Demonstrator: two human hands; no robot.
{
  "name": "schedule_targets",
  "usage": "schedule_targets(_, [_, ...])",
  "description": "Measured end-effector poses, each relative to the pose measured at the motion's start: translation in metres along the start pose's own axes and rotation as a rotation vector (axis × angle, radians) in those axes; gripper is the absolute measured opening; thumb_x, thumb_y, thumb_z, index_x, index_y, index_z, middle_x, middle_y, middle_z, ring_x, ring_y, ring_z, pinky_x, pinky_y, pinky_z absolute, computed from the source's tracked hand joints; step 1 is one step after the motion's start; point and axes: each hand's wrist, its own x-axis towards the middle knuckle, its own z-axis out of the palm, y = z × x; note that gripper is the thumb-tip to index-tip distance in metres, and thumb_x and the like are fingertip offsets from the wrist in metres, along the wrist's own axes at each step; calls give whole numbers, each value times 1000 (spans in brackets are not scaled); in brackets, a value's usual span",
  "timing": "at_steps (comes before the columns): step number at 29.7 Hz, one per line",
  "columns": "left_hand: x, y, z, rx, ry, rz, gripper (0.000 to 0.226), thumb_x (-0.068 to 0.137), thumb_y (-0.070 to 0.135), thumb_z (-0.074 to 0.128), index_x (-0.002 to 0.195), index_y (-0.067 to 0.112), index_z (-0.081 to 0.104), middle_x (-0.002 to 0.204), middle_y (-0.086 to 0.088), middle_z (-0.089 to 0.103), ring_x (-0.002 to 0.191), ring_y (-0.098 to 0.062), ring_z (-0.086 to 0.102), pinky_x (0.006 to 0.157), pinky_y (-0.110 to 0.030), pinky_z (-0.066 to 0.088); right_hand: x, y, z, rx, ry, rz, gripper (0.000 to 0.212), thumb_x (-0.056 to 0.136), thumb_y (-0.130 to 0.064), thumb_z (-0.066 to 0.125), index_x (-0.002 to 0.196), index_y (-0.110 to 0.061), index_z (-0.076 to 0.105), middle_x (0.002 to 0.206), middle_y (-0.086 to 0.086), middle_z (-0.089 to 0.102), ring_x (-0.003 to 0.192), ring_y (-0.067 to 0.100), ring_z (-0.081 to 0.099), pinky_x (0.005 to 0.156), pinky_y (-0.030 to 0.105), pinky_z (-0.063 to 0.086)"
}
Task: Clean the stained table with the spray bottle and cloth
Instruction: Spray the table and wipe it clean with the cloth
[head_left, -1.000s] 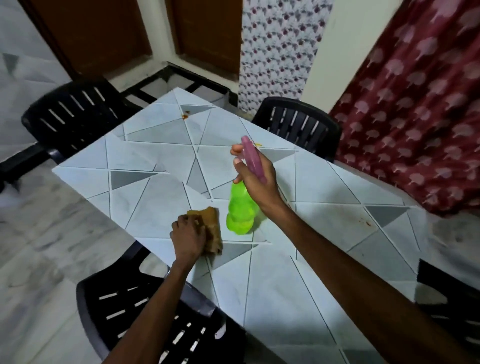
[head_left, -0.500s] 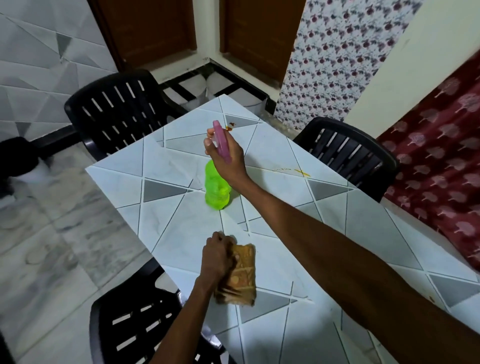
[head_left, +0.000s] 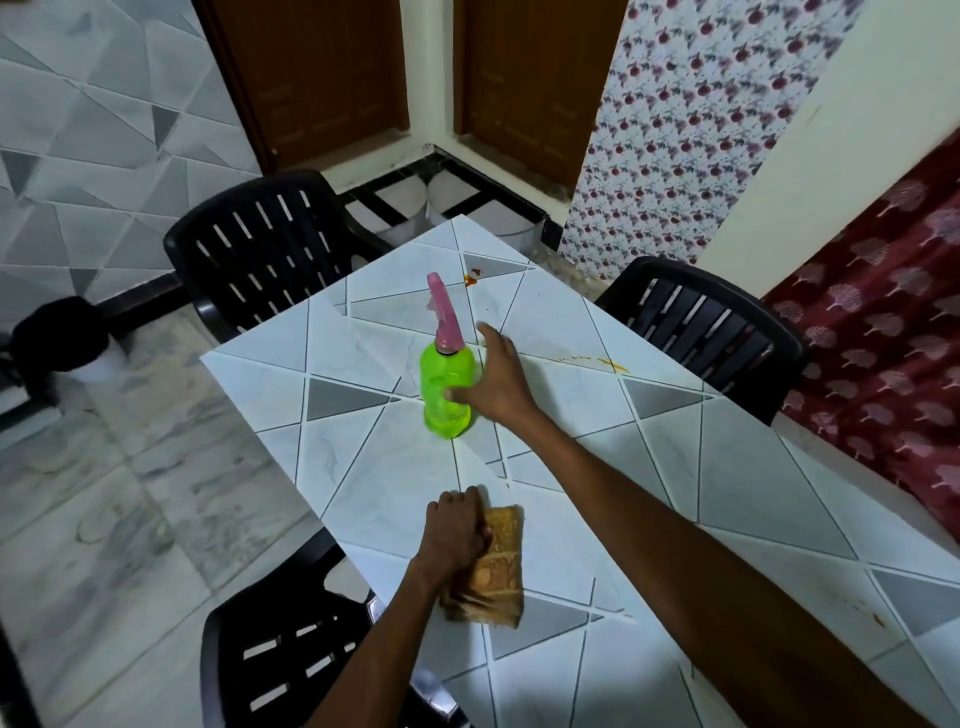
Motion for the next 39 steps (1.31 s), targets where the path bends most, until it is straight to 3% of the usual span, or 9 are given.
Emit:
schedule_targets(3, [-6, 3, -8, -81, 6, -20, 42, 88, 36, 58, 119, 10, 46, 113, -14, 63, 108, -36, 55, 86, -38, 41, -40, 54, -2, -88, -9, 195, 73, 74, -15, 85, 138, -11, 51, 139, 15, 54, 129, 29, 52, 102, 32, 45])
schedule_targets(8, [-19, 8, -24, -390, 29, 121, 31, 70, 33, 58, 95, 17, 49, 79, -5, 63, 82, -34, 59, 65, -34, 37, -122, 122, -17, 153, -481, 337, 47, 85, 13, 67, 130, 2, 58, 106, 6, 64, 84, 9, 61, 64, 11, 50])
schedule_targets(11, [-35, 27, -37, -543, 17, 232, 25, 67, 25, 61, 88, 24, 48, 67, 10, 54, 68, -18, 52, 62, -29, 35, -159, 147, -28, 298, -553, 261, 47, 73, 5, 82, 114, -10, 64, 98, -1, 69, 86, 11, 65, 79, 29, 58])
schedule_targets(14, [-47, 59, -42, -677, 0, 251, 25, 69, 22, 68, 88, 24, 52, 70, 11, 56, 65, -8, 49, 63, -27, 40, -194, 156, -46, 441, -386, 239, 35, 70, -9, 89, 97, -18, 68, 89, -8, 72, 89, 16, 64, 85, 36, 56])
schedule_targets(19, [-64, 141, -36, -943, 13, 263, 32, 75, 34, 80, 97, 23, 59, 79, 13, 60, 72, -7, 55, 67, -24, 48, -268, 177, -94, 854, -61, 251, 42, 84, -16, 77, 123, -9, 64, 111, 1, 75, 105, 16, 69, 89, 29, 54])
schedule_targets(25, [-85, 288, 21, -1195, -269, 97, 35, 85, 24, 77, 112, 18, 57, 87, -6, 65, 71, -17, 60, 62, -28, 47, -364, 244, -155, 1043, 444, 431, 34, 93, -31, 67, 122, -15, 63, 117, 8, 74, 106, 25, 70, 91, 44, 58])
schedule_targets(29, [-78, 356, 62, -1185, -340, 79, 38, 81, 5, 78, 111, 15, 57, 91, -16, 66, 75, -24, 62, 67, -32, 52, -399, 291, -198, 860, 630, 513, 42, 84, -20, 77, 122, -14, 61, 114, 13, 73, 101, 31, 71, 93, 52, 57])
schedule_targets(34, [-49, 454, 103, -1091, -362, 155, 45, 69, 26, 86, 106, 11, 64, 92, -15, 72, 79, -24, 69, 77, -40, 60, -410, 353, -266, 465, 929, 741, 52, 87, -23, 76, 129, -12, 47, 99, 6, 65, 92, 24, 62, 85, 34, 51])
schedule_targets(39, [11, 521, 120, -1034, -422, 268, 15, 91, 11, 66, 104, 18, 64, 85, -8, 66, 73, -22, 59, 71, -35, 53, -373, 409, -314, 345, 1126, 752, 54, 85, -22, 76, 129, -11, 47, 105, 15, 68, 95, 32, 66, 87, 41, 54])
